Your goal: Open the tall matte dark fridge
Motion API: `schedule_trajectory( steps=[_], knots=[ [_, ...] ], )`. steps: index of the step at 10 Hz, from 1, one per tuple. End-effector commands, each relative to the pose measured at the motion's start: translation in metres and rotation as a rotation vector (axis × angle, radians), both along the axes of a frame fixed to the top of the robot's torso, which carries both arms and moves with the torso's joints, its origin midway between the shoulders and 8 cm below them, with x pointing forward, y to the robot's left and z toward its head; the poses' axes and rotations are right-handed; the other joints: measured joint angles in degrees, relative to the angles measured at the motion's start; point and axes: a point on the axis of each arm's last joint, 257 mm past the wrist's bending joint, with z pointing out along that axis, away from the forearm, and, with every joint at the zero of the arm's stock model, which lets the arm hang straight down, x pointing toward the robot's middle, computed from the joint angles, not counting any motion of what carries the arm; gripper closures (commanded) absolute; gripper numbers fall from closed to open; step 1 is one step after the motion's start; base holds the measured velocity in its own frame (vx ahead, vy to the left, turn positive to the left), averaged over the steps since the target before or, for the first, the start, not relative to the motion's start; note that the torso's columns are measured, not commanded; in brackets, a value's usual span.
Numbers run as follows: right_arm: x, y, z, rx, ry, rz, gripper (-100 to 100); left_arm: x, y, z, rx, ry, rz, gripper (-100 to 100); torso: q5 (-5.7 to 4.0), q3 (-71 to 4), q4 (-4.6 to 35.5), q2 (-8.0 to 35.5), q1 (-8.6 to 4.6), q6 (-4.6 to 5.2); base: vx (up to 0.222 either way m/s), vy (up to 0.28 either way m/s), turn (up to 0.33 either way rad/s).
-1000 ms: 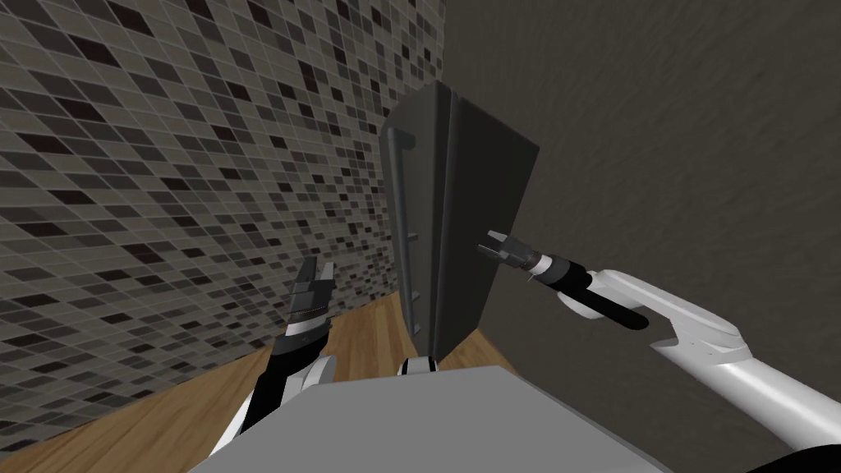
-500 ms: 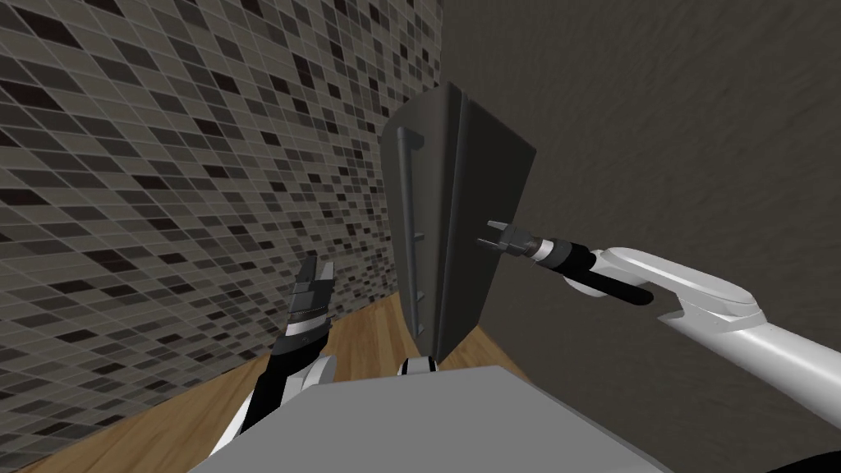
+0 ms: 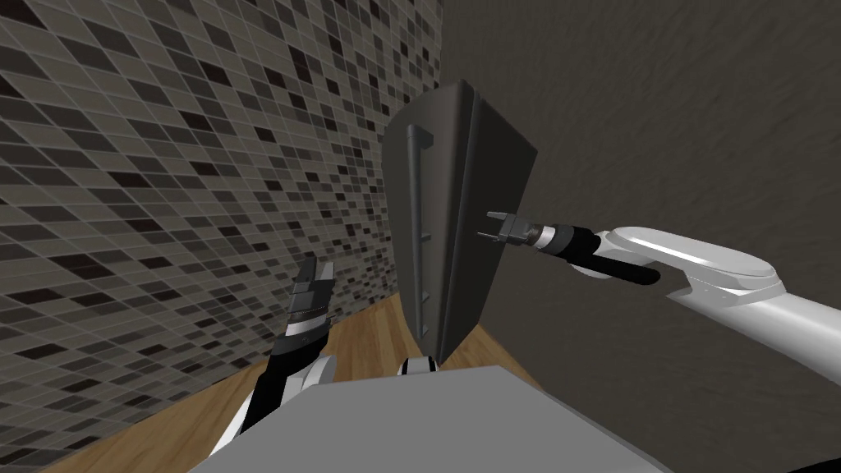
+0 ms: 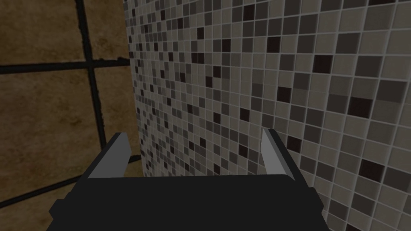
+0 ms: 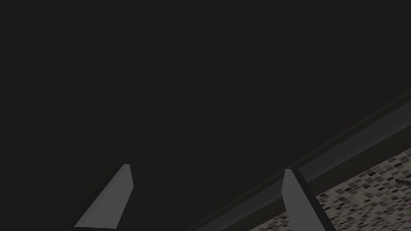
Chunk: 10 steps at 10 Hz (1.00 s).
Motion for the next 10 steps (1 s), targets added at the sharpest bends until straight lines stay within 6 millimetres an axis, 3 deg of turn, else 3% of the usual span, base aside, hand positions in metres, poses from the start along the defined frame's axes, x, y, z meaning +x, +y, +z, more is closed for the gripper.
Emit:
schedule_trajectory(
  steps=[1, 2, 5, 6, 9, 10],
  knots=[
    [0.006, 0.000, 0.021, -0.090, -0.053, -0.012, -100, 0.000, 0.000, 0.000, 0.000, 0.000, 0.000, 0, 0.02, 0.01, -0.01, 0.01, 0.06, -0.04, 0.006, 0.080, -0.072],
    [0.006, 0.003, 0.022, -0.110, -0.052, -0.007, -100, 0.000, 0.000, 0.000, 0.000, 0.000, 0.000, 0, 0.06, 0.00, 0.00, 0.00, 0.15, -0.02, 0.003, 0.079, -0.044],
    [0.013, 0.003, 0.054, -0.210, -0.126, -0.027, -100, 0.000, 0.000, 0.000, 0.000, 0.000, 0.000, 0, 0.14, -0.07, 0.00, -0.07, 0.22, -0.15, 0.001, 0.088, -0.070],
    [0.013, 0.007, 0.055, -0.231, -0.125, -0.022, -100, 0.000, 0.000, 0.000, 0.000, 0.000, 0.000, 0, 0.20, -0.14, -0.01, -0.15, 0.33, -0.18, 0.012, 0.081, -0.055],
    [0.016, 0.010, 0.090, -0.321, -0.199, -0.043, -100, 0.000, 0.000, 0.000, 0.000, 0.000, 0.000, 0, 0.45, -0.22, 0.01, -0.22, 0.70, -0.41, 0.003, 0.078, -0.057],
    [0.016, 0.013, 0.090, -0.338, -0.199, -0.039, -100, 0.000, 0.000, 0.000, 0.000, 0.000, 0.000, 0, 0.49, -0.21, 0.02, -0.19, 0.83, -0.38, -0.009, 0.070, -0.058]
  ],
)
